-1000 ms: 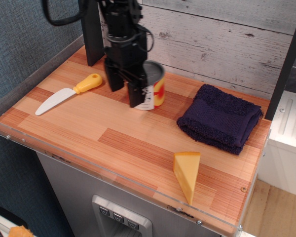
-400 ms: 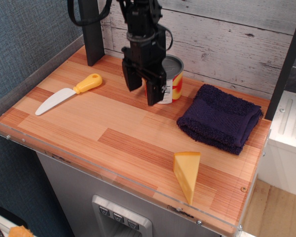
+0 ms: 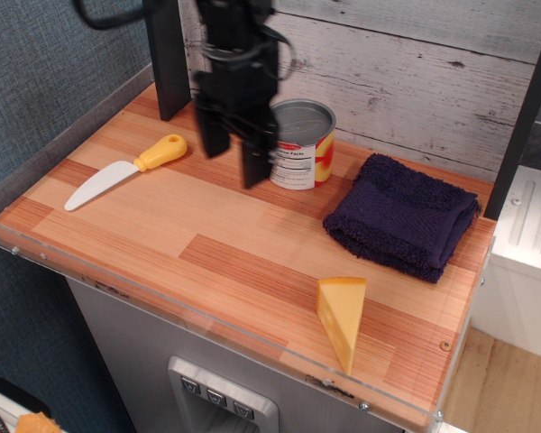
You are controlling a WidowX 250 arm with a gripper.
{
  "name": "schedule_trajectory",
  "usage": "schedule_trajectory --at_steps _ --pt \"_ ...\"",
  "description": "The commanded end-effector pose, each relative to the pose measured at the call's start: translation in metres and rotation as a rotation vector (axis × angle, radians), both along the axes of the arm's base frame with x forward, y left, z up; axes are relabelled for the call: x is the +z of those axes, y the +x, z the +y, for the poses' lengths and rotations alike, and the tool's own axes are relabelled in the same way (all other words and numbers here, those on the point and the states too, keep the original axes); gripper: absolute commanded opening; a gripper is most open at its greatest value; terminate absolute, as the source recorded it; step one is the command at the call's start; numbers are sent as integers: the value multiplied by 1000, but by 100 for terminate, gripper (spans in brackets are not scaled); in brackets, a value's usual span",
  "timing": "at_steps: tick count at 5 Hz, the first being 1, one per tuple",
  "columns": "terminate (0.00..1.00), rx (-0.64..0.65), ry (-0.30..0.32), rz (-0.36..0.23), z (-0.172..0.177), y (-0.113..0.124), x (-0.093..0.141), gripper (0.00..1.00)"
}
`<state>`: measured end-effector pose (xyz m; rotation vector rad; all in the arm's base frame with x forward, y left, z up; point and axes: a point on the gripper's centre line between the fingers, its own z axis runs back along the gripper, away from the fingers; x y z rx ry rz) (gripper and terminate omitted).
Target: Move can to the left of purple cloth.
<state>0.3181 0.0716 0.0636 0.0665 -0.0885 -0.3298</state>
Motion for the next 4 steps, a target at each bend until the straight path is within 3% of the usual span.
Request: schedule_trajectory --at_steps 1,3,4 --pt "0 122 79 -97 51 -26 43 100" --pt "0 199 80 -173 79 -9 62 100" --pt "100 199 80 -173 79 -9 62 100"
